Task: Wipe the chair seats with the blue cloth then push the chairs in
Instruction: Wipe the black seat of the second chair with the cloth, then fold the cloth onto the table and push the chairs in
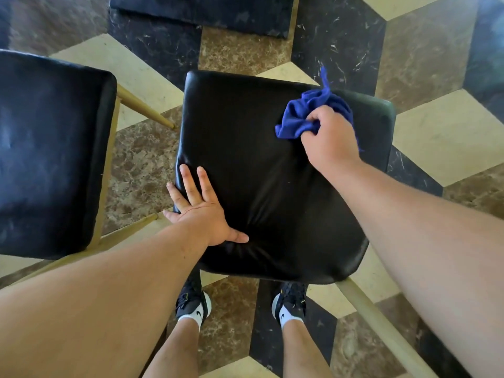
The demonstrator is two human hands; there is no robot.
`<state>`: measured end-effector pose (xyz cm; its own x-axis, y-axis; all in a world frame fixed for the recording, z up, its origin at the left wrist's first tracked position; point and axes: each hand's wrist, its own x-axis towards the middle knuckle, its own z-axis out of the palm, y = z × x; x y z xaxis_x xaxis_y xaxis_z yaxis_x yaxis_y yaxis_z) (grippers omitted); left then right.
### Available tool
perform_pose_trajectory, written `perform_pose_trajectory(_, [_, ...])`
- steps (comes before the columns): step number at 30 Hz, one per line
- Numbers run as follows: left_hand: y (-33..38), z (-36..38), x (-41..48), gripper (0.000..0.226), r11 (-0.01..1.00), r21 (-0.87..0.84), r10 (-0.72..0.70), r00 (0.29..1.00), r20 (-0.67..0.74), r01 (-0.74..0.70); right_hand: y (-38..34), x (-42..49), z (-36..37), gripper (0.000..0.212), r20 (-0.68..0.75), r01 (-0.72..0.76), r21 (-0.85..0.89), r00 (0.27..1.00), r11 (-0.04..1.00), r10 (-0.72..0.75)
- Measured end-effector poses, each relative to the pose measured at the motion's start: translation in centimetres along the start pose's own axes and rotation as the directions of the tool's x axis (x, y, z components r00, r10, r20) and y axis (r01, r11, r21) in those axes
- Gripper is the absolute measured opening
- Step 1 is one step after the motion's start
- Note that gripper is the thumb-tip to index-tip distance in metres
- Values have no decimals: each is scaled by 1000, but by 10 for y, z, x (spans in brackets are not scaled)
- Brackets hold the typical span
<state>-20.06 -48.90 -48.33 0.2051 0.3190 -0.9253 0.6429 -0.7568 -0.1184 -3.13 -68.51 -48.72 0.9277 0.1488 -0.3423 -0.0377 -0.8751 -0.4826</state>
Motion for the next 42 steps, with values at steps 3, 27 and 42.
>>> perform_pose_trajectory(3, [-2, 3, 4, 190, 1000, 7, 15, 1000, -20, -15, -11, -21, 15, 19, -11, -22, 12, 1000, 1000, 22])
perform_pose_trajectory(27, [-6, -59, -108, 99, 883, -169, 408, 894, -187, -438, -75, -177, -91, 24, 134, 47, 233, 988, 971, -80])
perform_pose_trajectory(42, [-28, -128, -224, 7, 552, -603, 411, 817, -404, -576, -148, -196, -164, 23, 176, -111, 562, 984, 819, 12])
